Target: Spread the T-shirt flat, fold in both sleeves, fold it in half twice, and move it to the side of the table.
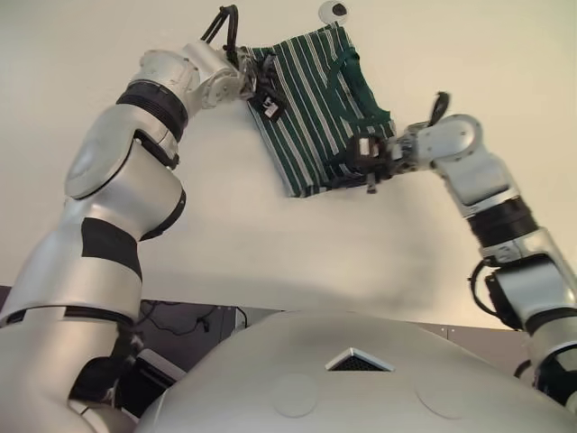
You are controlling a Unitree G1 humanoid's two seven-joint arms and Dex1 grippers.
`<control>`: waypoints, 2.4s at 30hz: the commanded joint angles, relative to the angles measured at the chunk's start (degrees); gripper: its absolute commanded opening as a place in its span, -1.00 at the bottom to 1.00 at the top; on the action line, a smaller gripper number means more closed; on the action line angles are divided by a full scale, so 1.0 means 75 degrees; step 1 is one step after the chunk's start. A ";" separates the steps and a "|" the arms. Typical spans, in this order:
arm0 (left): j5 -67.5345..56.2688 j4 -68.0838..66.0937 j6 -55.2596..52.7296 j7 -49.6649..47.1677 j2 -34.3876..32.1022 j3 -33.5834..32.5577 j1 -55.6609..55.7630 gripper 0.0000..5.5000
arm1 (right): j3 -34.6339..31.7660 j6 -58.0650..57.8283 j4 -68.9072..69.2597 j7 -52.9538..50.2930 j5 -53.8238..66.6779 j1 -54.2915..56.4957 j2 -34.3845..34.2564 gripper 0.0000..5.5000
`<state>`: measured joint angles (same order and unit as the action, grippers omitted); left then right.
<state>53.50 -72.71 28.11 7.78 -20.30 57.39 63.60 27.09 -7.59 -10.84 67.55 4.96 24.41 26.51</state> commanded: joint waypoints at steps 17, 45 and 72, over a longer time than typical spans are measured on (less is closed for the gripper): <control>-0.8045 0.6183 0.2169 0.5210 -0.3304 -0.3284 -0.7121 -0.22 | -0.3370 0.4396 0.1912 -0.3128 -0.2575 -0.5254 0.2011 0.04; -1.1505 0.9607 -0.3778 0.8970 -0.3821 -0.3633 -0.7532 -0.97 | -0.1885 -0.0653 0.3212 0.0898 0.2113 -0.4217 0.4287 -1.00; -0.8711 0.3453 -0.3611 0.4471 -0.1127 -0.6599 -0.4175 -0.58 | -0.2159 -0.0811 0.1247 -0.2483 0.1055 -0.0623 0.1015 -0.51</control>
<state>-15.12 -41.43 -3.46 47.21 -29.49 9.59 28.82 11.19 -13.12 -6.15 47.23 9.24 19.75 36.35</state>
